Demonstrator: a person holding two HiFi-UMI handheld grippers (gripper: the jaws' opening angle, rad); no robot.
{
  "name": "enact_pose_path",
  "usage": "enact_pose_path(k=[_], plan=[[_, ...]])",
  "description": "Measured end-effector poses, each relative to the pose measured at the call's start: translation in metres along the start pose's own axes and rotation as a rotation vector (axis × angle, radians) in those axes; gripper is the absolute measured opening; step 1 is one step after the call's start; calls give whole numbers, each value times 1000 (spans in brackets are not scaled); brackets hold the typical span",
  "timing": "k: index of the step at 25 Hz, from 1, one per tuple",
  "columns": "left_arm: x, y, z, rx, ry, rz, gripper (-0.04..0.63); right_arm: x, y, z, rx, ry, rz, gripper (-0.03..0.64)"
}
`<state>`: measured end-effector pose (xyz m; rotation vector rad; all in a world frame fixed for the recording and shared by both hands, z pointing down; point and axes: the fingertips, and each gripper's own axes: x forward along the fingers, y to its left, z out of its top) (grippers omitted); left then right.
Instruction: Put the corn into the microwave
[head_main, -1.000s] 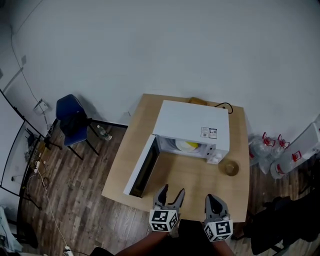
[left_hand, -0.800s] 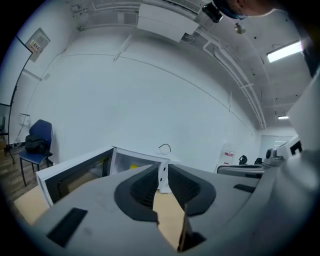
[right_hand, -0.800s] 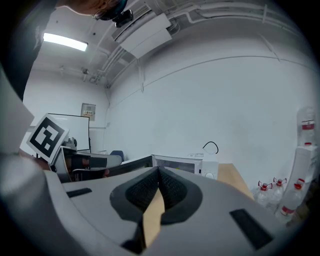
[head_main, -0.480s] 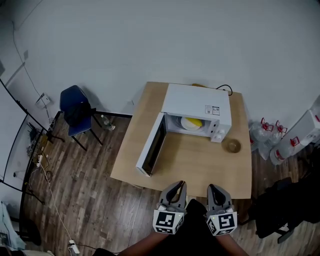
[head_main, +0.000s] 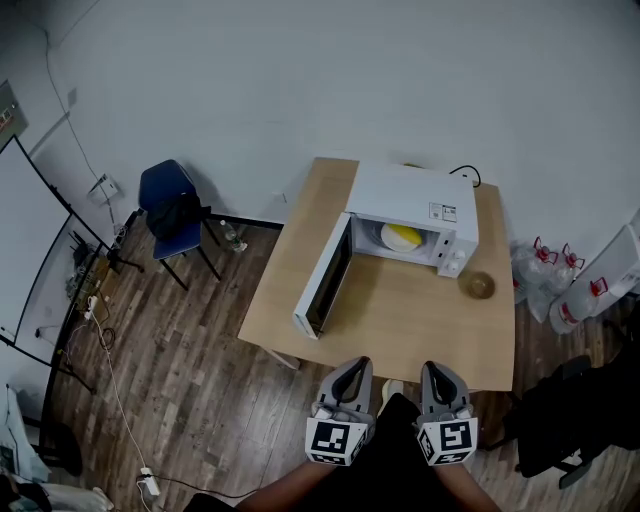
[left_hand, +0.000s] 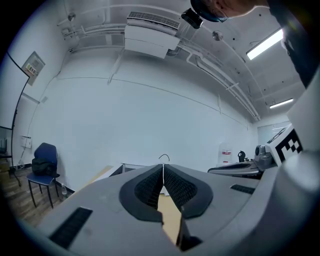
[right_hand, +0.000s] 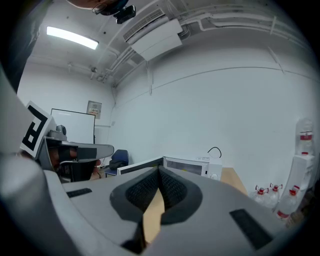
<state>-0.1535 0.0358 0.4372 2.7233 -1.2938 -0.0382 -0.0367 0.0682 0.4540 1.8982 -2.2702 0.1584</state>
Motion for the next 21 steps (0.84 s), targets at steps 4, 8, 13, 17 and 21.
enact_pose_path(k=[4,8,13,17,21], plan=[[-6,4,-5,0,-2,16,18,-1,6,-1,14,17,4,58],[-9,10,-6,-1,2,23,17,4,13,2,10,22,4,58],[-3,11,-2,0,-1,15,17,9,13,7,-14,6,16,58],[9,8,-5,3,11,0,17,16,5,7,-21,14,16,58],[27,9,-4,4,21,-13,17,29,-4,9,-27,19,19,58]])
